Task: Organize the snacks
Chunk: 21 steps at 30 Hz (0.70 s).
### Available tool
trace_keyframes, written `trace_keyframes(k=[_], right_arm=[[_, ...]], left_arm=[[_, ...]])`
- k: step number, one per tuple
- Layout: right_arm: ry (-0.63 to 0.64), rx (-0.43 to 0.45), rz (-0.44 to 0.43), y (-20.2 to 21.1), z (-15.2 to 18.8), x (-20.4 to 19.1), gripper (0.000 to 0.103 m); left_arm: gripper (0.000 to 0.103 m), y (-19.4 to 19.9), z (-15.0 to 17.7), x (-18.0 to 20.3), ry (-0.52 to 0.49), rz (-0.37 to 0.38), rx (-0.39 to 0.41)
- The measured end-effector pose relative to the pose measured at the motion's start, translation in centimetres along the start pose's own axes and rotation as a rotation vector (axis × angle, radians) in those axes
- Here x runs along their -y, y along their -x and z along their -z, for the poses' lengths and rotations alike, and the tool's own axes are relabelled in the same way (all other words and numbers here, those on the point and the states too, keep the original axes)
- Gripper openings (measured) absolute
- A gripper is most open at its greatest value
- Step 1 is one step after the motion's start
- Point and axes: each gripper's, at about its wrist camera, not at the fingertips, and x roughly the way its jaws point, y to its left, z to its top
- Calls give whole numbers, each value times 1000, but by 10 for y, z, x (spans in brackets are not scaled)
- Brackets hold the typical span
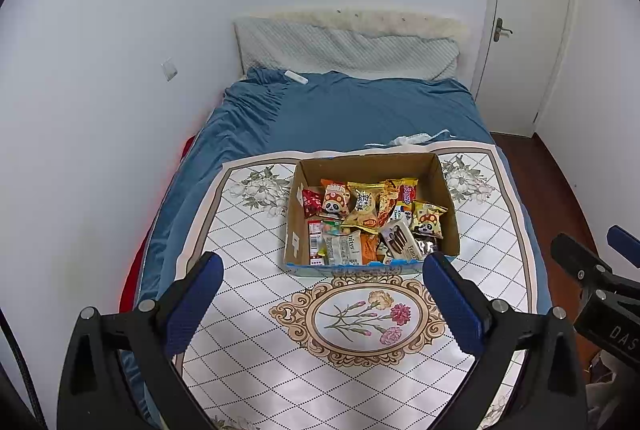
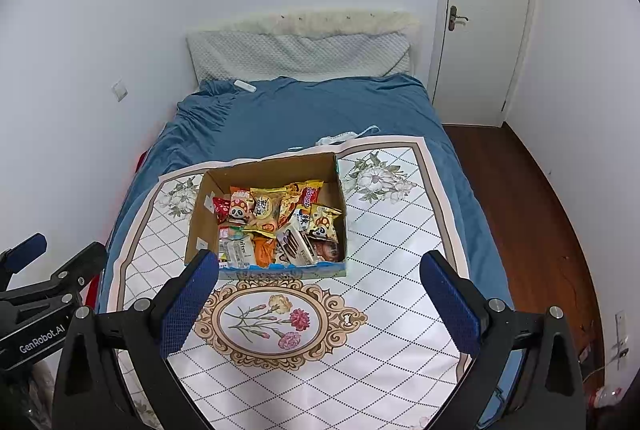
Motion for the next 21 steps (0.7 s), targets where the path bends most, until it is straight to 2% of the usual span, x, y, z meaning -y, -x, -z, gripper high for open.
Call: trace_keyframes(k=[21], right_arm=[[-7,3,2,4,-1,-1,102]], left_arm=[[102,4,-1,2,0,-1,4]])
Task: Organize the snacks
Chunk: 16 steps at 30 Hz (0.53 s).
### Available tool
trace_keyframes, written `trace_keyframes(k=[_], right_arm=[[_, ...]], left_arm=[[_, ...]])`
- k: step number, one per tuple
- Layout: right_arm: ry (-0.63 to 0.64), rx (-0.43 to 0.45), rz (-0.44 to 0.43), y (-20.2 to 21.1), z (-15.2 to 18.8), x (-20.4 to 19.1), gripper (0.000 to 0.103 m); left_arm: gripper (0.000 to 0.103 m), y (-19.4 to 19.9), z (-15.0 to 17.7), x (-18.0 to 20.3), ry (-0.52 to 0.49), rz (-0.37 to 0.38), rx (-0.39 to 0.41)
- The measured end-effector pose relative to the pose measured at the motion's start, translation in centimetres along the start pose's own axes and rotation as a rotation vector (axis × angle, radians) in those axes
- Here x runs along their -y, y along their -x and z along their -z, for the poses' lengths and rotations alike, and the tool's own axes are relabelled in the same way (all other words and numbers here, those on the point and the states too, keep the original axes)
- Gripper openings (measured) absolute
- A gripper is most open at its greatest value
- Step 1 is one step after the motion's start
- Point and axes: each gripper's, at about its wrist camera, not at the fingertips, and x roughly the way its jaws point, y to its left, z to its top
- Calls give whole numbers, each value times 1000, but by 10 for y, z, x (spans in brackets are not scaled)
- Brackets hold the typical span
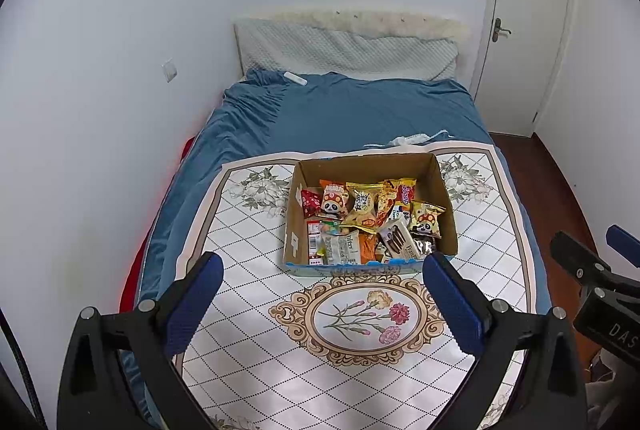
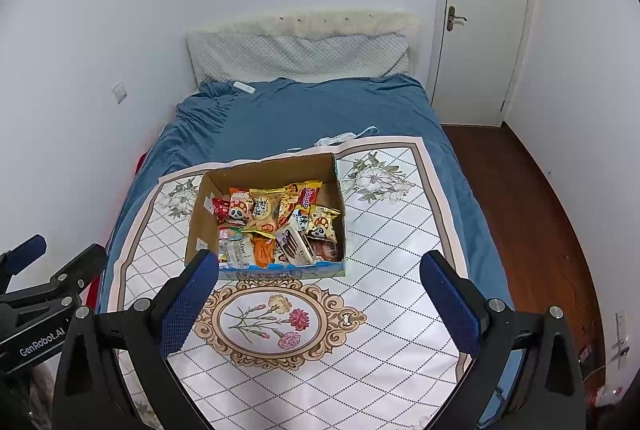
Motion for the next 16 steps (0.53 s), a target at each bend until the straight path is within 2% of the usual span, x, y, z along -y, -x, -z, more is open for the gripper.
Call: trace_keyframes(k=[16], right_arm=[[-5,-2,6,2,1,2,102]], left_arm=[[102,1,3,2,8,0,15]])
